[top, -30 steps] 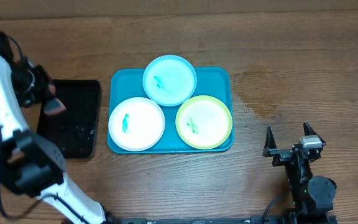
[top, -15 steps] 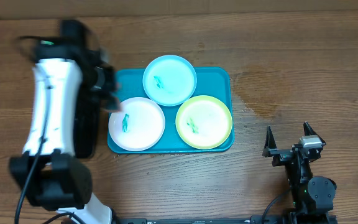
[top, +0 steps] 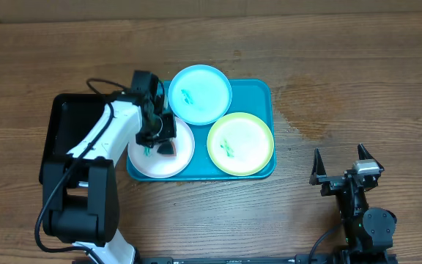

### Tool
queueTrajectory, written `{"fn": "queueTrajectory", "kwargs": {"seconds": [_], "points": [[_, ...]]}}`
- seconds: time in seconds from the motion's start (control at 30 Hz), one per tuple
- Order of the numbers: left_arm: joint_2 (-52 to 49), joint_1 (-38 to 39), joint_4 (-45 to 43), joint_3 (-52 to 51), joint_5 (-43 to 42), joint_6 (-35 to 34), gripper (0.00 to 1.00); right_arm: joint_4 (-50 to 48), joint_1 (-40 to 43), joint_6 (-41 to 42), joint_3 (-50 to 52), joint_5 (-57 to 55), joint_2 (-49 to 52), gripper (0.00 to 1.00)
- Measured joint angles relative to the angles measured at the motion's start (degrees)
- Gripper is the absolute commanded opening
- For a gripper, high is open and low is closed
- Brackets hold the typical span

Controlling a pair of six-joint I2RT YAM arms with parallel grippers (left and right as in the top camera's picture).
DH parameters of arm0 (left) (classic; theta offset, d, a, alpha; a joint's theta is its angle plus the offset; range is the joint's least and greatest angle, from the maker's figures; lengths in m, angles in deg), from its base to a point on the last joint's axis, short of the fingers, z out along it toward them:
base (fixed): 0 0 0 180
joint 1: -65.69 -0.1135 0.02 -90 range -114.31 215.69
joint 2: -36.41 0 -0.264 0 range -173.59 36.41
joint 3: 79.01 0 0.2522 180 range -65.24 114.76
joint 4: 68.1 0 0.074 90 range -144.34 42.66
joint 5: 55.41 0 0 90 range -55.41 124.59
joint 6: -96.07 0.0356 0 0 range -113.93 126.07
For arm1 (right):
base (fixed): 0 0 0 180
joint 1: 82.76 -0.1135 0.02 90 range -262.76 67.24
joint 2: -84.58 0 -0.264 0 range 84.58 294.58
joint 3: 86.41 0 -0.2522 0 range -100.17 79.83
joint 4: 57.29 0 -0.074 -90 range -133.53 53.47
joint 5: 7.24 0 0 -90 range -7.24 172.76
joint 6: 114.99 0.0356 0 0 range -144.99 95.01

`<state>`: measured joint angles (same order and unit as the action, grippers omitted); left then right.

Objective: Clean dirty plates on tray and stack at the side
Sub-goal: 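Carry the sponge with the left gripper onto the white plate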

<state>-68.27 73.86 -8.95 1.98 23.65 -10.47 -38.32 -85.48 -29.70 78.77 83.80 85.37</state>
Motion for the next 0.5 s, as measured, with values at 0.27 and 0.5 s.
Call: {"fn": "queueTrajectory", "kwargs": {"seconds": [0.27, 0.5], "points": [[0.0, 0.0, 2.3, -0.7, 0.0, -0.7, 0.46, 0.0, 0.0, 0.0, 0.0, 0.0, 0.0, 1.00], [0.0, -1.7, 17.7, 15.4, 0.5, 0.2, 0.25, -0.1, 0.0, 0.0, 0.0, 0.0, 0.0, 1.00]]}}
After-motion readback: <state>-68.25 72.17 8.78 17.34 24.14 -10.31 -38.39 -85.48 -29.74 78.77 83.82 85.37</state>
